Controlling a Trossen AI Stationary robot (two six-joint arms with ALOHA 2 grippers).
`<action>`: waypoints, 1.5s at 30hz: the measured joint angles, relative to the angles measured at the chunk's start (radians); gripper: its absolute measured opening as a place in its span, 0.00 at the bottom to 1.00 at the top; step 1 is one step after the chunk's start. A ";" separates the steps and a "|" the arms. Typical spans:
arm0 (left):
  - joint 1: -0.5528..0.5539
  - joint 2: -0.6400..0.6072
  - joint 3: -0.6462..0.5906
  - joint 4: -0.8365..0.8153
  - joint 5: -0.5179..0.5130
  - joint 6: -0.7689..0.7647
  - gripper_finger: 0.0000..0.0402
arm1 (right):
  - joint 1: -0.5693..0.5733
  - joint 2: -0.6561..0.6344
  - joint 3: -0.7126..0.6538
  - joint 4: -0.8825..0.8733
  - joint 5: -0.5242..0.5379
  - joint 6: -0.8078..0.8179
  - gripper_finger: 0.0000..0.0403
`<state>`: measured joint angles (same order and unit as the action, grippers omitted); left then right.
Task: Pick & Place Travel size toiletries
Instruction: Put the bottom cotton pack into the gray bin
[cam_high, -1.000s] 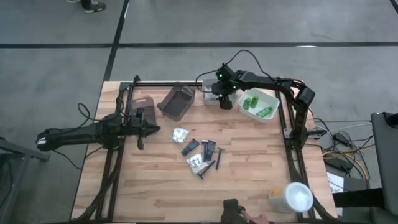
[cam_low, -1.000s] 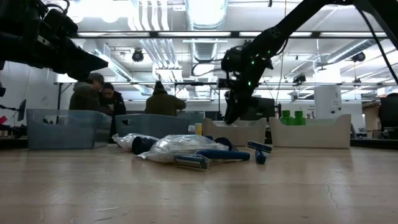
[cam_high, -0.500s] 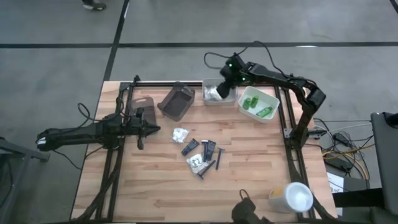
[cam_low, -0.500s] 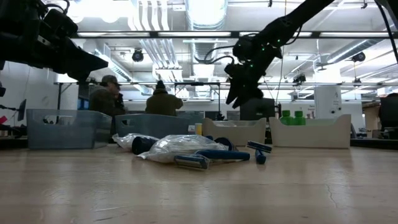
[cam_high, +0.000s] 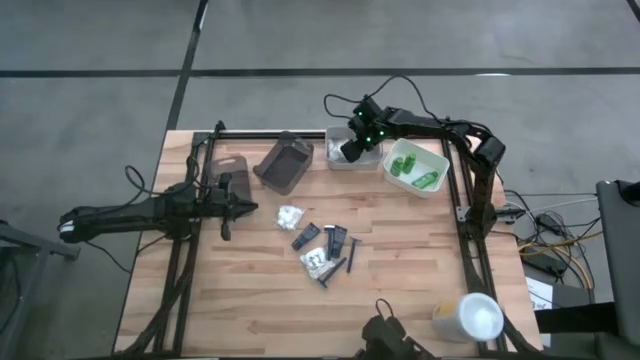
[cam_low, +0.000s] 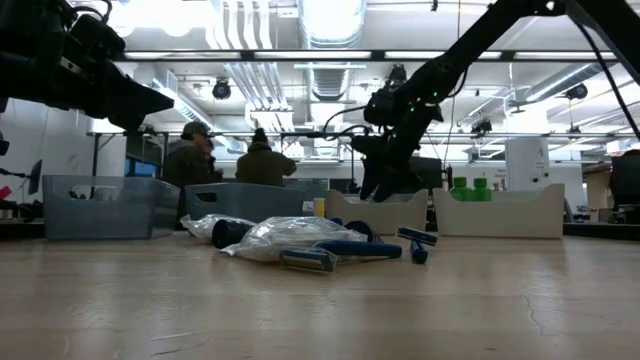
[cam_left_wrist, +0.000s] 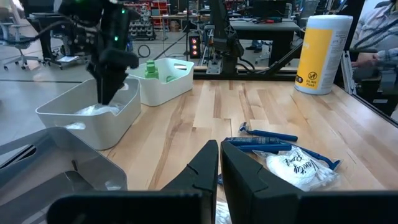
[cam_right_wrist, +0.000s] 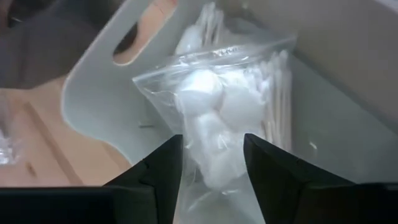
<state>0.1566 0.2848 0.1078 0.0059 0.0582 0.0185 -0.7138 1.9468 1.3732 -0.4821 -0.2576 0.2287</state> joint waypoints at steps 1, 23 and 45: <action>0.000 0.000 0.000 0.000 0.000 0.000 0.06 | 0.000 0.011 0.003 -0.001 -0.001 -0.002 0.41; 0.000 0.000 0.000 0.000 0.000 0.000 0.06 | 0.009 0.077 0.128 -0.085 0.024 -0.433 0.02; 0.000 0.000 0.000 0.000 0.000 0.000 0.06 | 0.018 0.064 0.139 -0.131 0.077 -0.707 0.02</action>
<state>0.1564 0.2848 0.1078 0.0057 0.0582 0.0185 -0.6960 2.0105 1.5125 -0.6130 -0.1810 -0.4783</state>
